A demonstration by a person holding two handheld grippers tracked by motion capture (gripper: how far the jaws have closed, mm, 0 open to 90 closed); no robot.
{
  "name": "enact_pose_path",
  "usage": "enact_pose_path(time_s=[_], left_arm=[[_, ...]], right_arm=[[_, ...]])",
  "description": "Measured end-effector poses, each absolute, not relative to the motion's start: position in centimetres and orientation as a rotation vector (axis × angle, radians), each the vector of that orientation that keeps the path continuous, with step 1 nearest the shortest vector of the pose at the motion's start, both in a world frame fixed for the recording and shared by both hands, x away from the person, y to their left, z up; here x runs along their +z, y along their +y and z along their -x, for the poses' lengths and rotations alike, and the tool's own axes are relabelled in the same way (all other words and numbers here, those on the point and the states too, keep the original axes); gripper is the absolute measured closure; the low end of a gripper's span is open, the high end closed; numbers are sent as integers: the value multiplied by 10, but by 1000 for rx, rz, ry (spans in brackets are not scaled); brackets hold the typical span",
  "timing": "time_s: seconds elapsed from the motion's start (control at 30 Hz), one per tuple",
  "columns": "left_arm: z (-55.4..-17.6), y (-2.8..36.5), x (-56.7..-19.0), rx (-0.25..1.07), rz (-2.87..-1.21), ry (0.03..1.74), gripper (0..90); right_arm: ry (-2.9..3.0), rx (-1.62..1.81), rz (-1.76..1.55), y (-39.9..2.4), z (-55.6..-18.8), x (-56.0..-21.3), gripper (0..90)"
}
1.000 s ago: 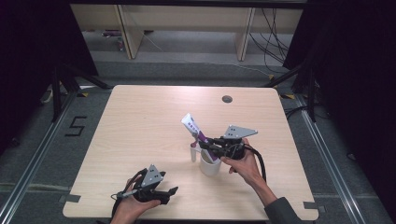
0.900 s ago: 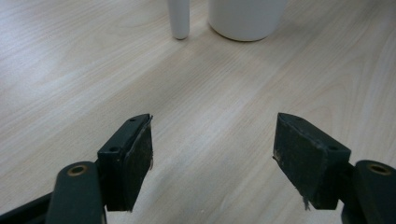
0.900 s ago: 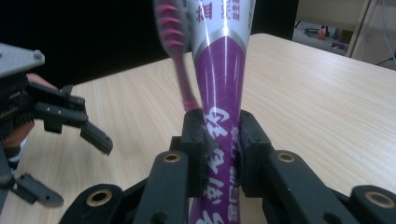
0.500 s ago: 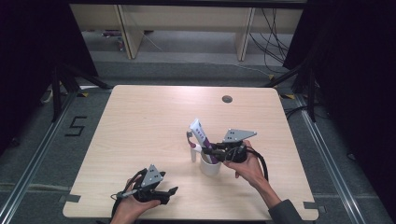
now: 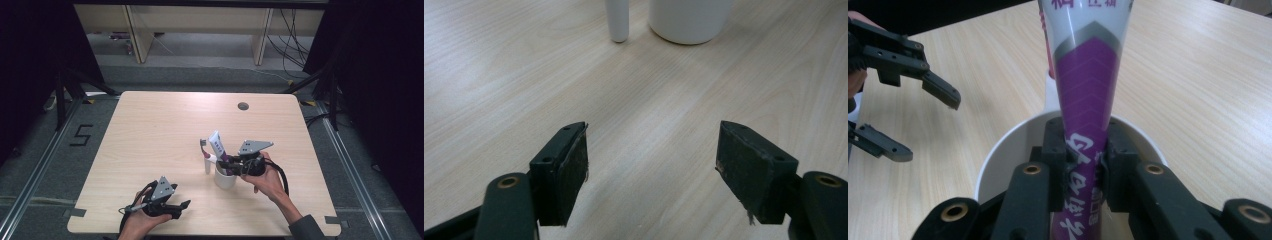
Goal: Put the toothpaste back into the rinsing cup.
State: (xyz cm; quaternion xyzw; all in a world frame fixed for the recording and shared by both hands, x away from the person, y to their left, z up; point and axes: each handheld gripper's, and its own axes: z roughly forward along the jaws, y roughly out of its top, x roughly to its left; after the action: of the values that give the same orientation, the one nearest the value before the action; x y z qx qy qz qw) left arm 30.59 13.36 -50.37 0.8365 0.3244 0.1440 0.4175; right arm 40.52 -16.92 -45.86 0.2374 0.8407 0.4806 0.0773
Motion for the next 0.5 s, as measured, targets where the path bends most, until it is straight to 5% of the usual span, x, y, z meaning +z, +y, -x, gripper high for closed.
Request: enact_pose_path(time_s=[0.5], left_arm=[[-306,134,-504,357,-2098,810,287]], right_arm=[[2518,1402,-705,-172,-403,-460,745]])
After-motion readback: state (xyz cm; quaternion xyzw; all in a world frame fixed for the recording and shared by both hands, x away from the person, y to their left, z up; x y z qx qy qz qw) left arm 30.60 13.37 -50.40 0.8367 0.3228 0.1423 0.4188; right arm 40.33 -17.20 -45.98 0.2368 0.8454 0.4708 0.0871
